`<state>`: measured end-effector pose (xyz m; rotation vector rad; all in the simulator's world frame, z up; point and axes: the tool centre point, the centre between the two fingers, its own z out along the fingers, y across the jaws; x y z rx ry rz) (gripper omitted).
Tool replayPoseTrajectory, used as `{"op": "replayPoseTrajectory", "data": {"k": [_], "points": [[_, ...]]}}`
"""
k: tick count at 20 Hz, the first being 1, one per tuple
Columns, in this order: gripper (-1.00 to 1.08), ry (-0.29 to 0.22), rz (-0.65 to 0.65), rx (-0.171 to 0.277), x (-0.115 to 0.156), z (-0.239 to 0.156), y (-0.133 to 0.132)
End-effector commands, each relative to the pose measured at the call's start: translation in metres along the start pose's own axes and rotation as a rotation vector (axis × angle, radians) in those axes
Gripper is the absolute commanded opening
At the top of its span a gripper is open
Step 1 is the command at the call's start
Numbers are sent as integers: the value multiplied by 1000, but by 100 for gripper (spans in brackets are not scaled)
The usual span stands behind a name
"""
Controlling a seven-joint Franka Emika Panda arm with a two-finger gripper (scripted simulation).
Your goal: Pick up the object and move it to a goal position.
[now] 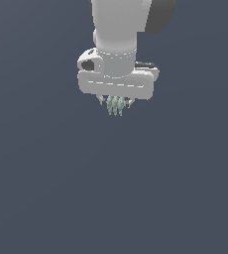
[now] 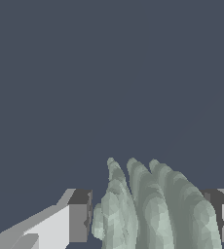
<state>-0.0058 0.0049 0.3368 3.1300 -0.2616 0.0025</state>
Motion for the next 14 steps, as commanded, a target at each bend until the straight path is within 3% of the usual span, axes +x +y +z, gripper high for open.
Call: {"op": "replayPoseTrajectory", "data": {"k": [1, 14], "points": [[-100, -1, 0, 0, 3, -16, -5], [-100, -2, 0, 0, 11, -47, -14]]}}
